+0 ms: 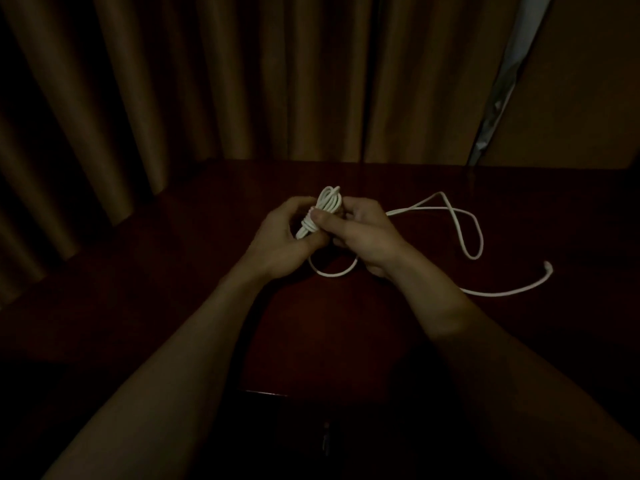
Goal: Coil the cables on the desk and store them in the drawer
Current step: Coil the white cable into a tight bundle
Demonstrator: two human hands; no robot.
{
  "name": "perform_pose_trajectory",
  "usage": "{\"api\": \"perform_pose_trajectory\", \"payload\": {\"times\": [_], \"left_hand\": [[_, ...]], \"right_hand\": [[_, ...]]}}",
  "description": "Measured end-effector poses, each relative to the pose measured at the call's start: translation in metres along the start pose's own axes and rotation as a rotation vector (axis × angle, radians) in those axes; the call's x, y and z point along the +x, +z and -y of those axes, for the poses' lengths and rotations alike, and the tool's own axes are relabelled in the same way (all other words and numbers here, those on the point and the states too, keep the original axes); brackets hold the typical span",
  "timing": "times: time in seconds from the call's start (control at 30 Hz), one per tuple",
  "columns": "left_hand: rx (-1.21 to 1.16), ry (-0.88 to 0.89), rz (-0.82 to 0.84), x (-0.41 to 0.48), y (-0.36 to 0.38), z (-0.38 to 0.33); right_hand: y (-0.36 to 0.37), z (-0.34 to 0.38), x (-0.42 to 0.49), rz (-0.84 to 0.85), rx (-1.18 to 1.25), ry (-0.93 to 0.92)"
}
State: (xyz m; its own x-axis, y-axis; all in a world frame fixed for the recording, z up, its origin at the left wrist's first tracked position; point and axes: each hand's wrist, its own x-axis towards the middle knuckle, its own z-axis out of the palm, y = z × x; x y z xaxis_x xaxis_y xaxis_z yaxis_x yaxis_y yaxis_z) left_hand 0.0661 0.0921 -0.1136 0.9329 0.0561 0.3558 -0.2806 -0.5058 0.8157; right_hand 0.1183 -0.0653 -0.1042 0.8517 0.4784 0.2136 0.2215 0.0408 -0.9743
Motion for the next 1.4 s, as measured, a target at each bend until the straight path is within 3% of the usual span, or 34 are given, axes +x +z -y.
{"api": "perform_pose_trajectory", "payload": {"times": [0.17,0.43,0.67,0.8,1.03,1.4], "left_hand": [[-0.129,-0.046,0.086,0.0,0.001,-0.002],[-0.064,0.13,-0.058,-0.002,0.004,-0.002],[0.019,0.08,-0.218,-0.001,0.002,0.002],[0.045,0.066,-0.187,0.0,0.002,0.007],[-0.01,0.037,0.046,0.002,0.003,0.001],[0.07,0.085,-0.136,0.0,0.002,0.005]], "right_hand": [[-0.004,0.0,0.002,0.003,-0.038,0.026],[0.005,-0.011,0.012,-0.136,-0.006,0.084],[0.004,-0.01,0.007,-0.147,0.027,0.142],[0.007,-0.006,0.005,-0.141,0.005,0.092],[-0.001,-0.006,0.005,-0.129,-0.04,0.068],[0.001,-0.005,0.005,-0.119,-0.056,0.133]]}}
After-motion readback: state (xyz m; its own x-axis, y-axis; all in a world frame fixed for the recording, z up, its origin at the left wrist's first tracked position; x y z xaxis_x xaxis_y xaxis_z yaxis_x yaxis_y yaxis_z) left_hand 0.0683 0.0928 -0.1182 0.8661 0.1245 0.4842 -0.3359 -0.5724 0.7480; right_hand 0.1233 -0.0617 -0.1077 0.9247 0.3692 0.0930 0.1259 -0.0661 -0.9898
